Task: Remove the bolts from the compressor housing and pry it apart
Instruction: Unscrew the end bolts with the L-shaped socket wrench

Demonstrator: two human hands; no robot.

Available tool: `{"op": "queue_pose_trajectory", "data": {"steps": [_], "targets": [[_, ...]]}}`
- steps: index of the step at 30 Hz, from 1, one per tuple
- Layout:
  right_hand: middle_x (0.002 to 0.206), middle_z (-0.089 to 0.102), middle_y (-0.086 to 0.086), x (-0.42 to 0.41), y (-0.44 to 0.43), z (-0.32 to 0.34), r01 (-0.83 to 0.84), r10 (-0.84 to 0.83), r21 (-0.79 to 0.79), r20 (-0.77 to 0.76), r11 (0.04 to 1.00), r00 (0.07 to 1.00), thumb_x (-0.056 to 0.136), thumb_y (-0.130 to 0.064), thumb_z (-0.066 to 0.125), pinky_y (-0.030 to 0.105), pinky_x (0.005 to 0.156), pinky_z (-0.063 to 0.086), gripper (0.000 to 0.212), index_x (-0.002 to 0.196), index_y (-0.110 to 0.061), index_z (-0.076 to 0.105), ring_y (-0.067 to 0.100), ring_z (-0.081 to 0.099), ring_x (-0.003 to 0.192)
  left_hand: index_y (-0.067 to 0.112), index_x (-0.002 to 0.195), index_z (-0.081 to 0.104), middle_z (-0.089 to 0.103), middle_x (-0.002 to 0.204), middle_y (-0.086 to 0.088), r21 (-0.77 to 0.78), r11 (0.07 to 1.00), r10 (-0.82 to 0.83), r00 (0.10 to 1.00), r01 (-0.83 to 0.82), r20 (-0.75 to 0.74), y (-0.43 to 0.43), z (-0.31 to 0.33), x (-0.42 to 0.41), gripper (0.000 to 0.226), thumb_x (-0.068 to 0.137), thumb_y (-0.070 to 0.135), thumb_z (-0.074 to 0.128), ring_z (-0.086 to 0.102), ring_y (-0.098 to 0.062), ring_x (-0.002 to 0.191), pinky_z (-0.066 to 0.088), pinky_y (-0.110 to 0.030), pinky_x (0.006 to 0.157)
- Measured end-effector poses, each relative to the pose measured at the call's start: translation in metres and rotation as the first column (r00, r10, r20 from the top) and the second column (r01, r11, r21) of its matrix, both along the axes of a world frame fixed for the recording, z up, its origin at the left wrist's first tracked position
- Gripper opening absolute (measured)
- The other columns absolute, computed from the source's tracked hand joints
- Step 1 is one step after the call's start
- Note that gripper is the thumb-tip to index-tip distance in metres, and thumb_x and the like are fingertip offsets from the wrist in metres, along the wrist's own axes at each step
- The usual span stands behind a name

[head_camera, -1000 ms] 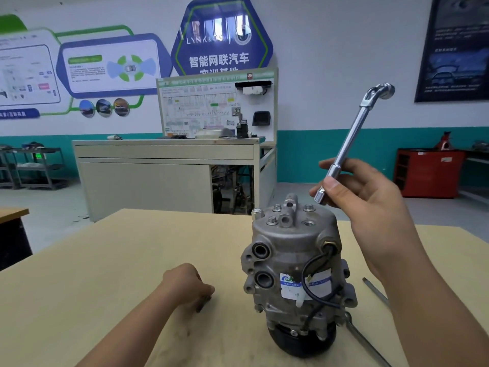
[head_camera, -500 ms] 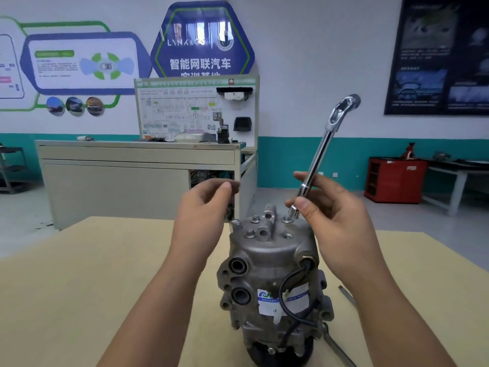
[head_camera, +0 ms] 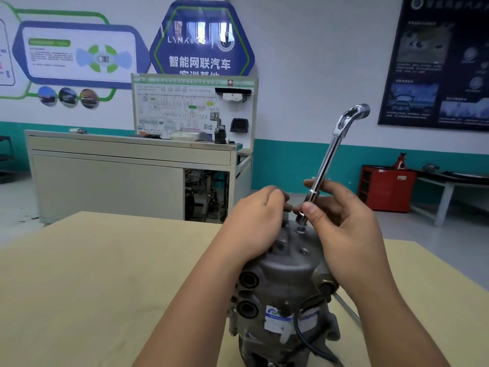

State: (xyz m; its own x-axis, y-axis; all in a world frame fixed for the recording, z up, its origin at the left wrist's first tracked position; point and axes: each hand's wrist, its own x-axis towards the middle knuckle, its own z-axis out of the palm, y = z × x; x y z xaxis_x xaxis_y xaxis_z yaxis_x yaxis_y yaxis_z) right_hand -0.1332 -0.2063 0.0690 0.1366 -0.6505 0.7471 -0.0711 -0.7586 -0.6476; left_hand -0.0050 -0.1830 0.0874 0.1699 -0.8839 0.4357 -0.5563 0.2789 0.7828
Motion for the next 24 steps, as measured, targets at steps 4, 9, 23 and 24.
{"op": "queue_pose_trajectory", "data": {"steps": [4,9,23,24], "targets": [[0.084,0.071,-0.011,-0.01,-0.004,0.003,0.032,-0.033,0.006,0.037,0.999,0.999,0.088,-0.011,0.062,0.013,0.074,0.05,0.029,0.095,-0.039,0.059,-0.001,0.066,0.082,0.016,0.1,0.064,0.072,0.101,0.001,-0.095,0.995,-0.019,1.0,0.017,-0.023,-0.001,-0.003,-0.011,0.034,0.102,0.025,0.032,0.061,-0.017,0.106,0.045,-0.039,0.096],[0.078,0.071,-0.005,-0.013,-0.011,-0.001,0.039,-0.043,0.063,0.07,0.997,0.997,0.09,-0.01,0.06,0.027,0.076,0.053,0.023,0.091,-0.033,0.058,0.002,0.068,0.079,0.022,0.101,0.059,0.071,0.095,0.013,-0.12,0.993,0.012,0.999,-0.006,0.048,-0.005,-0.007,-0.008,0.026,0.104,0.027,0.033,0.06,-0.01,0.102,0.043,-0.031,0.091],[0.072,0.065,-0.009,-0.01,-0.016,-0.006,0.086,-0.085,0.035,-0.023,0.996,0.996,0.088,-0.015,0.064,0.017,0.065,0.049,0.021,0.079,-0.032,0.054,0.002,0.061,0.069,0.03,0.093,0.062,0.063,0.078,0.026,-0.149,0.988,-0.007,0.991,0.026,0.131,-0.01,-0.01,-0.004,0.021,0.1,0.021,0.045,0.059,0.001,0.091,0.044,-0.02,0.081],[0.073,0.064,-0.009,-0.01,-0.016,-0.006,0.091,-0.09,0.027,-0.04,0.995,0.995,0.087,-0.015,0.064,0.015,0.064,0.048,0.021,0.079,-0.031,0.054,0.002,0.06,0.069,0.03,0.093,0.062,0.062,0.077,0.027,-0.153,0.988,-0.003,0.991,0.023,0.131,-0.01,-0.01,-0.004,0.021,0.1,0.021,0.045,0.059,0.001,0.089,0.043,-0.02,0.081]]}}
